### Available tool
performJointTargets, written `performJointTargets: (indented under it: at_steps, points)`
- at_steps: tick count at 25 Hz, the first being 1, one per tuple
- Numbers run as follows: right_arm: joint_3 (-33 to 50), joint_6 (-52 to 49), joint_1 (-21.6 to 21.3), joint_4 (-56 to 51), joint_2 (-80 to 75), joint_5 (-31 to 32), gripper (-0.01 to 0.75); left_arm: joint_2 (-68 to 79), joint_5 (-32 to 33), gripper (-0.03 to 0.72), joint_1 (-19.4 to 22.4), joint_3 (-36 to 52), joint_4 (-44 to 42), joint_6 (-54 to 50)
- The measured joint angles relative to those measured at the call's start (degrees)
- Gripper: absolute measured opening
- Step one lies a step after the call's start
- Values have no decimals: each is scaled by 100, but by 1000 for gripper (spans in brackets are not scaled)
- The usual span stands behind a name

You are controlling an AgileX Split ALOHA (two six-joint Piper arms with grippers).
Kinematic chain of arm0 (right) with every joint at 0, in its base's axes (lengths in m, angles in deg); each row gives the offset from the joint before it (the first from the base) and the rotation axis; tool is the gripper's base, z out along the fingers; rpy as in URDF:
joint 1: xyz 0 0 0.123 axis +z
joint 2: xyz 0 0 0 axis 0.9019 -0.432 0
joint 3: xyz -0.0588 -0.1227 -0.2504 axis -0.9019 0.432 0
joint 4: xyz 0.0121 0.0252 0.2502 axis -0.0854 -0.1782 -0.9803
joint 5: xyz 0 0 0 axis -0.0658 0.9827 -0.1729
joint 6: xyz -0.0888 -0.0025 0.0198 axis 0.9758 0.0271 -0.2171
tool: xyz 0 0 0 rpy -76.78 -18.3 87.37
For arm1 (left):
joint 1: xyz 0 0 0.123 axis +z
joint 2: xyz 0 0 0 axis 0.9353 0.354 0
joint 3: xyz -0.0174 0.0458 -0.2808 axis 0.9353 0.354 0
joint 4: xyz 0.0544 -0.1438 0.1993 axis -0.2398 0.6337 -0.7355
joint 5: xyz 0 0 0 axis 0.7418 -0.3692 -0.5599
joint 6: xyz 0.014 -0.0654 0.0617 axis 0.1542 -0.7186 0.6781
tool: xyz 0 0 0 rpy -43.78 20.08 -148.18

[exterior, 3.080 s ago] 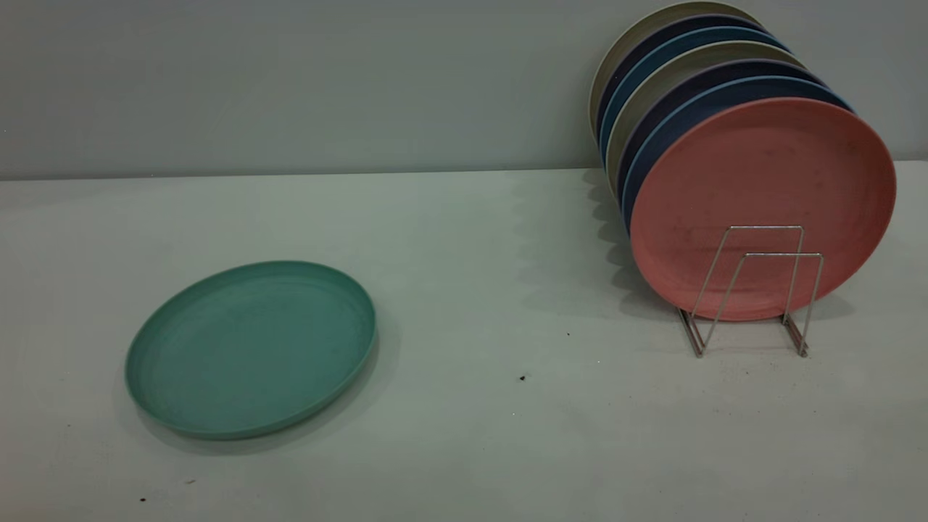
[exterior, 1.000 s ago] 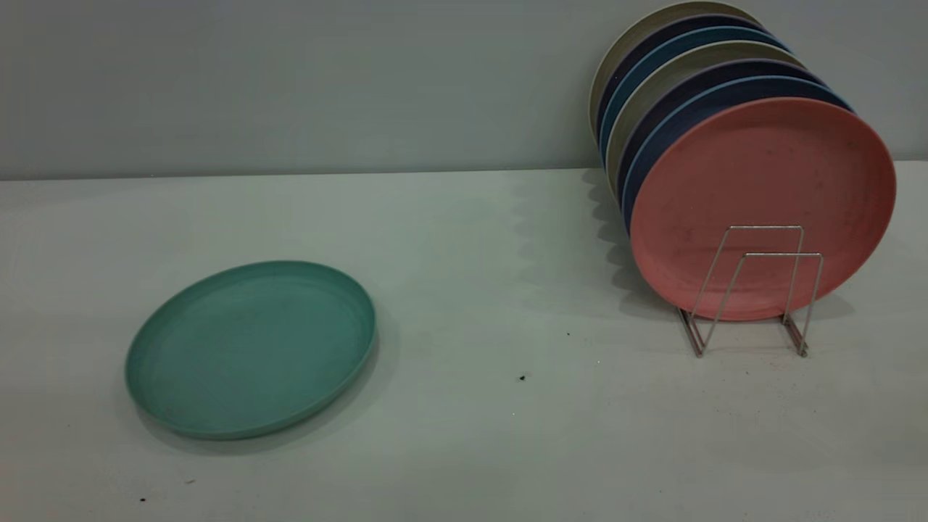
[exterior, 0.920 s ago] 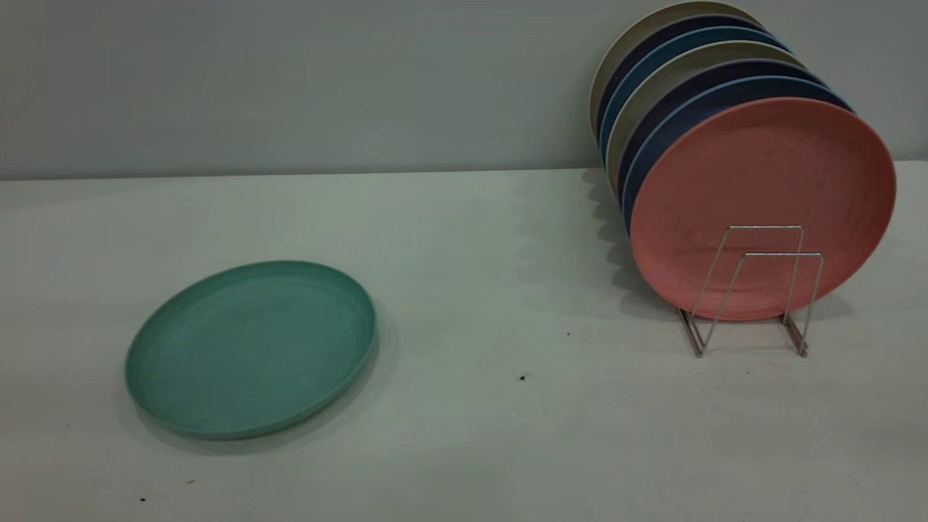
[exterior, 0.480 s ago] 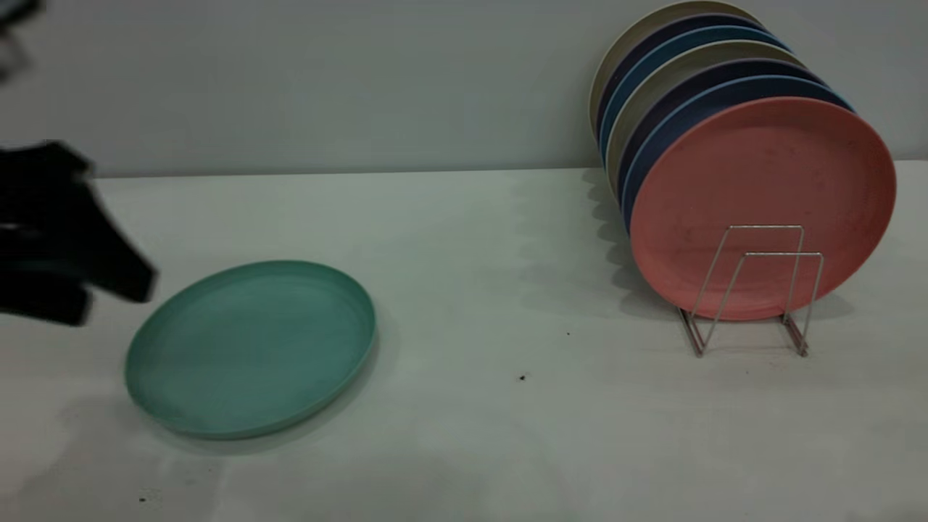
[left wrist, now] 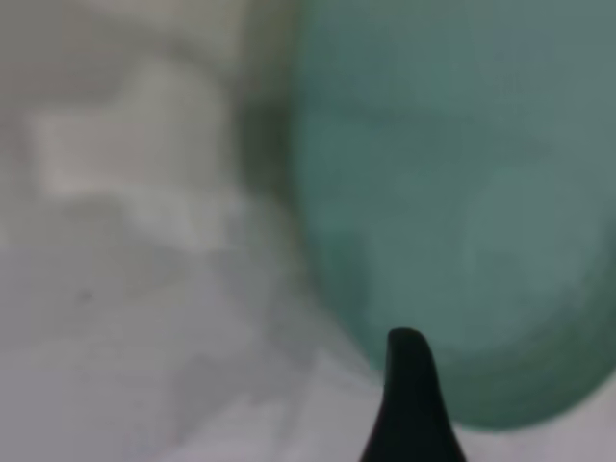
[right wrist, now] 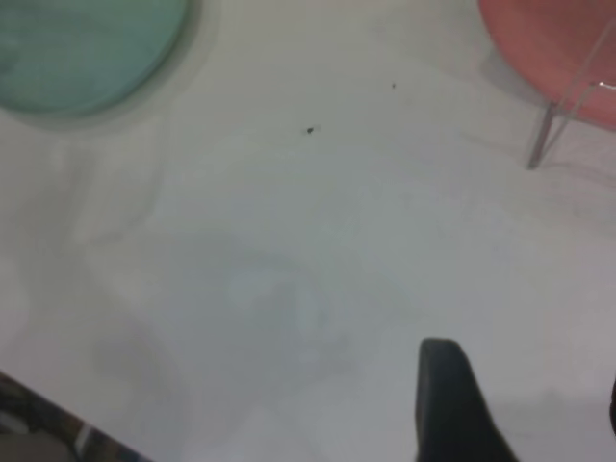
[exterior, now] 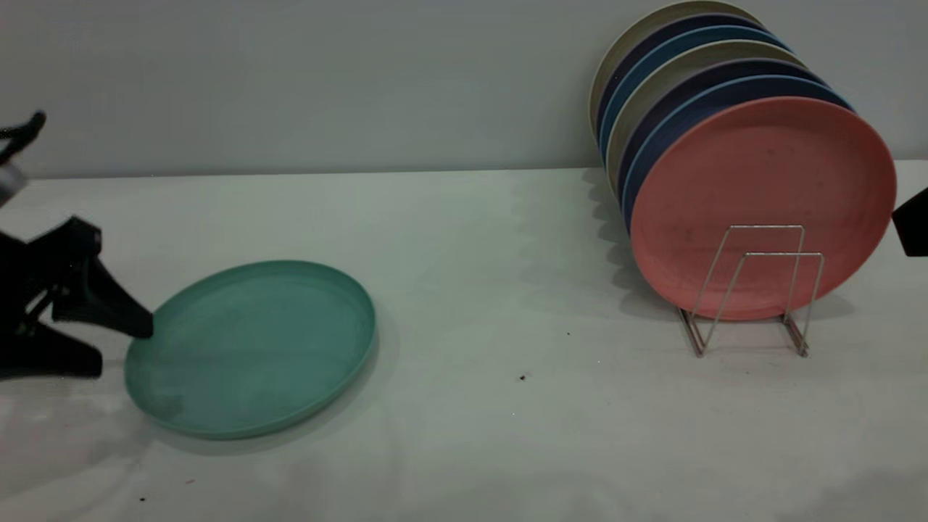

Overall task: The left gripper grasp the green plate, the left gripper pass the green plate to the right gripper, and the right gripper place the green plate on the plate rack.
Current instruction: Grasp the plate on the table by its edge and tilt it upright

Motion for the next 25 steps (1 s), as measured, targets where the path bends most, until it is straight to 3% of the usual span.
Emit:
performJointTargets:
  at_steps: [12,15,22,25]
  points:
    - [0,10,0,-23,-7,-140,413,1117,19,539,48,-145,1382,1070]
    - [0,10,0,-36,-7,-140,413,1310,209,448,48,-213,2056,1610]
    - [0,10,0,-80,-7,-158,413,1521,368,57,48,-293,2308,2039]
    - [0,10,0,-126,-7,-184,413,1521,443,18,48,-293,2292,2165]
